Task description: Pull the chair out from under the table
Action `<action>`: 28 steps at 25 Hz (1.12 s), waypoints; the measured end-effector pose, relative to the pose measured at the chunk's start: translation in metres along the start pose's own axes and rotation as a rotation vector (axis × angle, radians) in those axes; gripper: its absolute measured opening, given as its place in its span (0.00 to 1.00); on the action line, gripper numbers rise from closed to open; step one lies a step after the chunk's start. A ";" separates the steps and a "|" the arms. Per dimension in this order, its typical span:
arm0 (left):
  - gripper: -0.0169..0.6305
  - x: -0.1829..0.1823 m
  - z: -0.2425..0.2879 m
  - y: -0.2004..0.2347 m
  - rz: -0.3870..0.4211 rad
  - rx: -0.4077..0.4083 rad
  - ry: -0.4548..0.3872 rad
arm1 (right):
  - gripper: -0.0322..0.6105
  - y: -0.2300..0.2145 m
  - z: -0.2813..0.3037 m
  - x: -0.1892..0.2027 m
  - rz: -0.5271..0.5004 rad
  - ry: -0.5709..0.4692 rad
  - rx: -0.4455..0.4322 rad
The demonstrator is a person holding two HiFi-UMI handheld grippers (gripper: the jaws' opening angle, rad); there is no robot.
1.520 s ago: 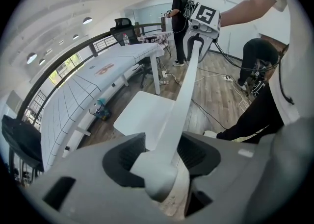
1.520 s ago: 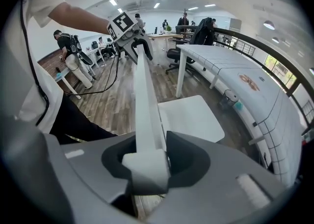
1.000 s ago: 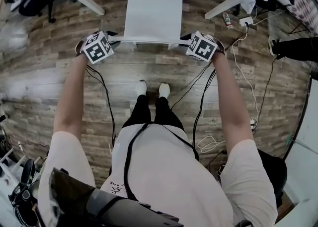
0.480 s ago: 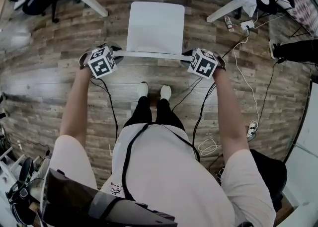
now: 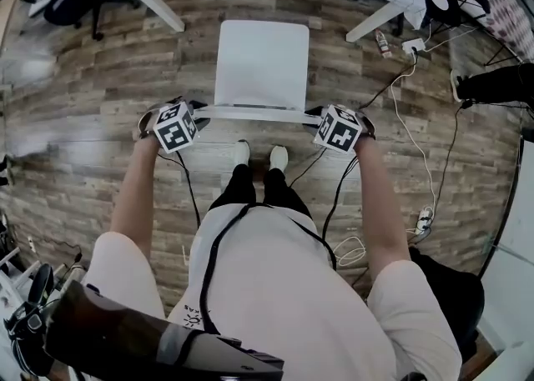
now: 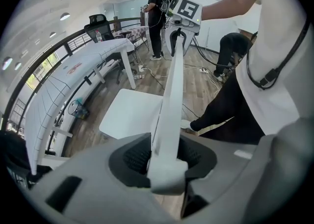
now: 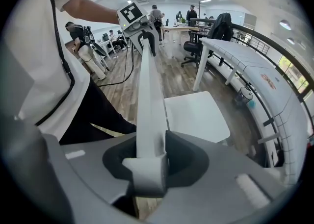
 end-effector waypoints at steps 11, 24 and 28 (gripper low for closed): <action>0.27 0.009 -0.001 -0.021 -0.090 -0.005 -0.047 | 0.27 0.020 0.002 0.006 0.047 -0.038 0.024; 0.42 0.029 -0.041 -0.036 -0.361 -0.194 -0.253 | 0.40 0.046 -0.028 -0.014 0.112 -0.133 0.136; 0.45 0.018 -0.038 -0.031 -0.423 -0.204 -0.282 | 0.40 0.035 -0.048 -0.010 0.131 -0.202 0.175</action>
Point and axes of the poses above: the fingertips, and each gripper's own axes: z forward along the fingers, y to its left, x out of its underside, the point moved 9 cm from there along -z, backward along the fingers, and after that the axes turned 1 degree about -x, right-handed, at the moved point
